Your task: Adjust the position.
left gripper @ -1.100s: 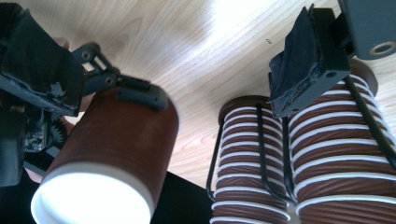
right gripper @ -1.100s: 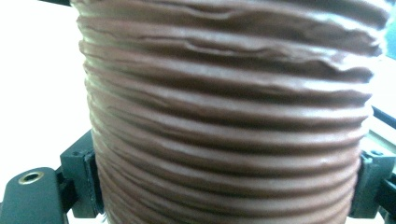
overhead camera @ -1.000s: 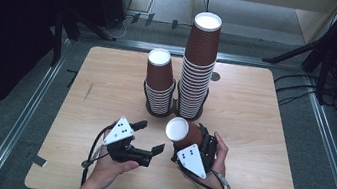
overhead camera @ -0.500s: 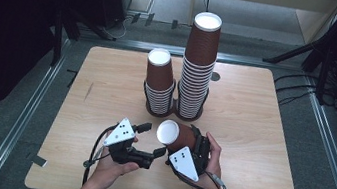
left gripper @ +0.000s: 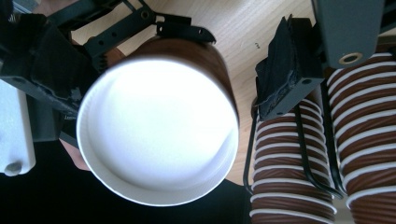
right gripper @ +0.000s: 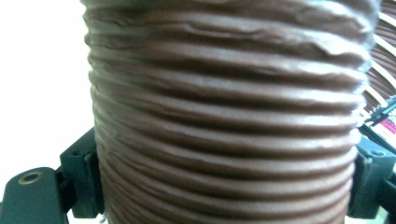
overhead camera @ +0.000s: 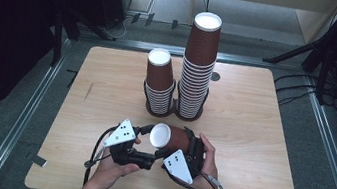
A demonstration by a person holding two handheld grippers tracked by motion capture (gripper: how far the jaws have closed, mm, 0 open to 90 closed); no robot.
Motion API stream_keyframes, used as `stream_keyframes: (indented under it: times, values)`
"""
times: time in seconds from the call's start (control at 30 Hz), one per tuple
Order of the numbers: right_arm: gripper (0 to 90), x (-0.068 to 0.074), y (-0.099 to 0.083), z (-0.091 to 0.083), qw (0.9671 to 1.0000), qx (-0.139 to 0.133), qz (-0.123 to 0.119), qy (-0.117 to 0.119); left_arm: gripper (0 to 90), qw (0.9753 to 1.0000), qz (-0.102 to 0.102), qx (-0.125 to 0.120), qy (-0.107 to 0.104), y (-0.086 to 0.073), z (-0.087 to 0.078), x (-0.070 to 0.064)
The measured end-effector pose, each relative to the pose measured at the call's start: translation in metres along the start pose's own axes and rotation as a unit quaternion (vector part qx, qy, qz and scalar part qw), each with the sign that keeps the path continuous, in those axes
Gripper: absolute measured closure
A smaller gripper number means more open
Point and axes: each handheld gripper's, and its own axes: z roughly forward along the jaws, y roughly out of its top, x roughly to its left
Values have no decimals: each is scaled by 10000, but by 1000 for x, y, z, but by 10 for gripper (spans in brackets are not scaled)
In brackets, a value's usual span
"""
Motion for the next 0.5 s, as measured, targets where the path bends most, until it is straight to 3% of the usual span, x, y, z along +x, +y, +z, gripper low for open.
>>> stream_keyframes:
  times: [0.13,0.3,0.5]
  values:
    - [116,4,0,0,9998,-33,-205,82,160,10000,-47,-1,-50,0,0,1]
    - [115,6,1,0,9994,-61,-307,120,210,9999,-120,31,-108,-1,1,0]
    - [114,6,0,1,9991,-44,-405,68,211,9998,-191,43,-91,-1,2,2]
